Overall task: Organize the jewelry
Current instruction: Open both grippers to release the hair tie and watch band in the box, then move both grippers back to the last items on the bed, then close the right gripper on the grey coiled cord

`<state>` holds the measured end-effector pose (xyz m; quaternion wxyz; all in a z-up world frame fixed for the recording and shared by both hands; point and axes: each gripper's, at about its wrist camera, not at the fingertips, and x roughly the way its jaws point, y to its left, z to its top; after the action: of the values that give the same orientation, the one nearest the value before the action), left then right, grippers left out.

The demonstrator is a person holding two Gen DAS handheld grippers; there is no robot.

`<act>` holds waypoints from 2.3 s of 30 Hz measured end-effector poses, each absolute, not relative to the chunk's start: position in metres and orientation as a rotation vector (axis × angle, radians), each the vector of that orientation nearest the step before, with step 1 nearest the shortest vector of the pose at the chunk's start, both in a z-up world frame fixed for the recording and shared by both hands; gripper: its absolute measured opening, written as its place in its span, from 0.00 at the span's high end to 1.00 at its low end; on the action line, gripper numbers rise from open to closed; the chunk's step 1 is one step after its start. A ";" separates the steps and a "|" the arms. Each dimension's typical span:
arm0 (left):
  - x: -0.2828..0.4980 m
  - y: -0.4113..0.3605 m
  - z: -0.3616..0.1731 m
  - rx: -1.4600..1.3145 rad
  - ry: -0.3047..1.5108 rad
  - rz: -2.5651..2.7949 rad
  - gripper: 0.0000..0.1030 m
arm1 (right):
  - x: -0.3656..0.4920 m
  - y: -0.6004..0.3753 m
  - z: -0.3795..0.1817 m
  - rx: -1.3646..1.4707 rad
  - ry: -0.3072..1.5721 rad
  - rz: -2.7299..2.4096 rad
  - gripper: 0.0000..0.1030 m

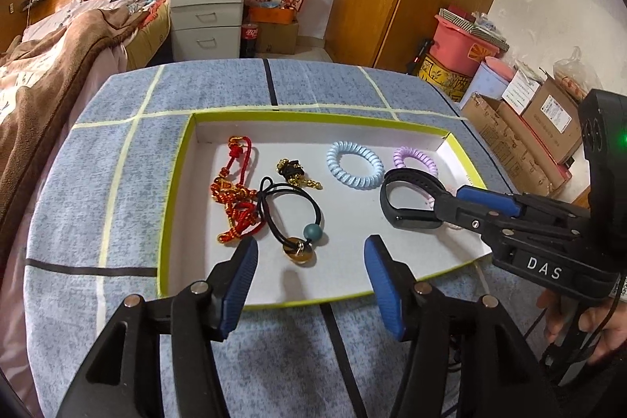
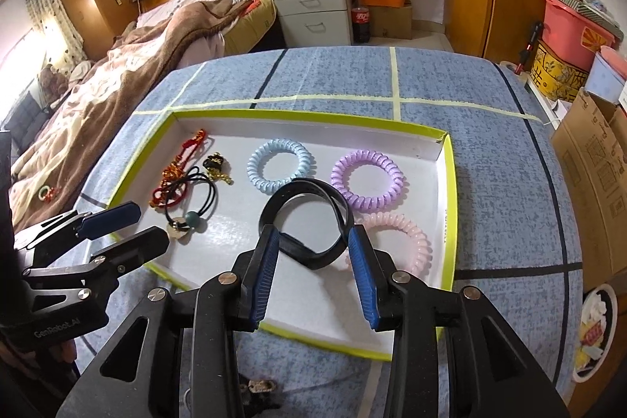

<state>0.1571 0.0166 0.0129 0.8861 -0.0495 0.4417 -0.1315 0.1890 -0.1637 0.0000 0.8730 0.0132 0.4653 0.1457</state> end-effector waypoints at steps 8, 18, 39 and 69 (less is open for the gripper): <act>0.136 0.018 0.026 -0.108 0.882 -0.265 0.42 | 0.167 -0.169 0.014 0.053 0.922 0.300 0.63; 0.097 0.024 0.030 -0.144 0.838 -0.270 0.42 | 0.126 -0.187 0.017 0.098 0.882 0.288 0.63; 0.056 0.043 0.005 -0.191 0.869 -0.248 0.41 | 0.066 -0.158 -0.031 0.043 0.972 0.451 0.63; 0.046 0.052 -0.004 -0.205 0.889 -0.252 0.41 | 0.052 -0.127 -0.038 -0.016 0.933 0.411 0.95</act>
<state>0.0465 0.0520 -0.0044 0.8902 -0.0987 0.4279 -0.1213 0.0517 -0.1266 -0.0381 0.8728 -0.0078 0.4464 0.1969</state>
